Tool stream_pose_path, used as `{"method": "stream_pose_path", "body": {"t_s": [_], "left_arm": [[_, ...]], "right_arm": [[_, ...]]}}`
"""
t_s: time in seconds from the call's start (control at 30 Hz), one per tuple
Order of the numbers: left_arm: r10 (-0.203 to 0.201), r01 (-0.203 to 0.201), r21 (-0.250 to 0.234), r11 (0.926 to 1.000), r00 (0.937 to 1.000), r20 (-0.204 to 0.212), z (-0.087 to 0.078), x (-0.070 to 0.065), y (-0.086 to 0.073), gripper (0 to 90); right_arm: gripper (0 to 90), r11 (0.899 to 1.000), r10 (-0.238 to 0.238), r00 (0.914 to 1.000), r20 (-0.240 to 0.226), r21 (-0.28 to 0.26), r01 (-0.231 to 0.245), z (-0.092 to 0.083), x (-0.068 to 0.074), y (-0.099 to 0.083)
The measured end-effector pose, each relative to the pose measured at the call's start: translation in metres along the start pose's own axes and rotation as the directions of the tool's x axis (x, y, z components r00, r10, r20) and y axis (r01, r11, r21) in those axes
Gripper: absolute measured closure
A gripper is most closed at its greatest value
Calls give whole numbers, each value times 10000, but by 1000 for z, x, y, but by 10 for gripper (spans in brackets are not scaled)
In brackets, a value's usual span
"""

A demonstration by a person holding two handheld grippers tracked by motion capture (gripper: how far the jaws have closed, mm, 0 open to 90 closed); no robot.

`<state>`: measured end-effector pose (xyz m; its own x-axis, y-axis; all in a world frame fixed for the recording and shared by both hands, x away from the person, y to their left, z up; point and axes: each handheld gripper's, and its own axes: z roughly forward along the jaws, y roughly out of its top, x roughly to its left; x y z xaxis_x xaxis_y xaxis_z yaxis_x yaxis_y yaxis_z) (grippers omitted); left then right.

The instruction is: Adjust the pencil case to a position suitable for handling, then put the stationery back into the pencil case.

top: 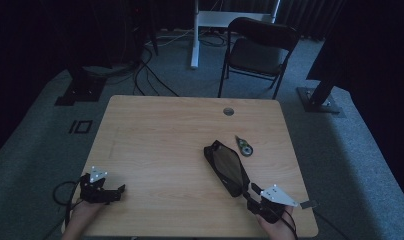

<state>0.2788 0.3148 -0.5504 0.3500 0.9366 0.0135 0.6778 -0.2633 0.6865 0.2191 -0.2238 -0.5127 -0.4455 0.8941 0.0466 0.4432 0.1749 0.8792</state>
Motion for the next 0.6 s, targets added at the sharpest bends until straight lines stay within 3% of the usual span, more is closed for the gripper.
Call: {"method": "stream_pose_path", "body": {"t_s": [0.1,0.33,0.6], "left_arm": [[1,-1,0,10000,10000,1,0,0,0,2],[1,-1,0,10000,10000,1,0,0,0,1],[5,-5,1,10000,10000,0,0,0,0,1]], "right_arm": [[516,9999,-3,10000,-67,-128,2,-1,-2,6],[508,9992,-43,9999,-129,-408,38,1,-10,22],[505,9983,127,9998,141,-570,-118,13,-28,40]]}}
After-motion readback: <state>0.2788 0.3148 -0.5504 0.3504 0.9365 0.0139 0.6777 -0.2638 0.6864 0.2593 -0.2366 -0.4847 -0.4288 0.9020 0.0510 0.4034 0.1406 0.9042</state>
